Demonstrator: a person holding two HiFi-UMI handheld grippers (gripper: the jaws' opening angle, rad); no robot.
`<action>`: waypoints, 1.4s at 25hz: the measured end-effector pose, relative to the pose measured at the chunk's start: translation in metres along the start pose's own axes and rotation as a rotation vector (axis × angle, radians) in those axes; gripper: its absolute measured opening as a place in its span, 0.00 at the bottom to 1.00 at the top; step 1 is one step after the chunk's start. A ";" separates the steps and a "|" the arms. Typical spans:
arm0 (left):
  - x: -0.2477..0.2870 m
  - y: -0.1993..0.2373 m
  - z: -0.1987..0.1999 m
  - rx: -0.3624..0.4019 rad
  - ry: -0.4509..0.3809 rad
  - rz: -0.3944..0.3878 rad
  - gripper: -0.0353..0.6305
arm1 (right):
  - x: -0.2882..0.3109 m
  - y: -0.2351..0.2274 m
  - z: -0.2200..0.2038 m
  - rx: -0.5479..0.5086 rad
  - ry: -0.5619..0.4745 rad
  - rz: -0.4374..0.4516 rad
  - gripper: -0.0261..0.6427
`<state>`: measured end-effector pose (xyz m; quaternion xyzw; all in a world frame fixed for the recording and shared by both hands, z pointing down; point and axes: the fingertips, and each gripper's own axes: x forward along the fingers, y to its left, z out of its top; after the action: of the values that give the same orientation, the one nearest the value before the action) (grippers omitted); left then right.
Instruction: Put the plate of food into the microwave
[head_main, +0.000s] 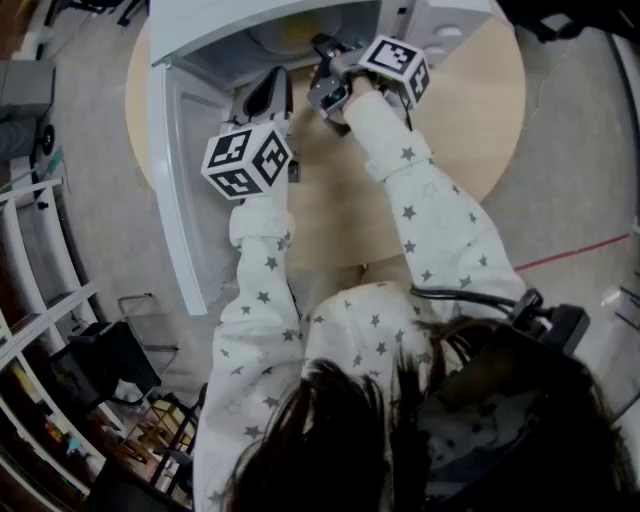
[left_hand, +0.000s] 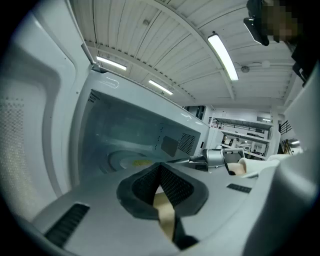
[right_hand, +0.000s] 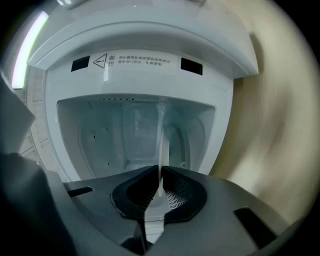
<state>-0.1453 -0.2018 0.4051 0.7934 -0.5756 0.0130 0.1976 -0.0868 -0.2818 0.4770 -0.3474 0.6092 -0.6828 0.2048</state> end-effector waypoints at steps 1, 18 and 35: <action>0.001 -0.001 0.002 0.008 -0.001 -0.002 0.06 | 0.002 0.001 0.001 -0.003 0.000 0.002 0.07; -0.013 -0.001 -0.002 0.018 -0.013 0.007 0.06 | 0.008 -0.003 -0.008 -0.083 0.021 -0.060 0.07; -0.016 0.005 0.001 -0.008 -0.015 -0.027 0.06 | 0.021 0.009 -0.007 -0.303 0.108 -0.085 0.40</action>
<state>-0.1555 -0.1886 0.4021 0.8003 -0.5664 0.0018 0.1967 -0.1073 -0.2938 0.4728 -0.3625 0.6999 -0.6090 0.0878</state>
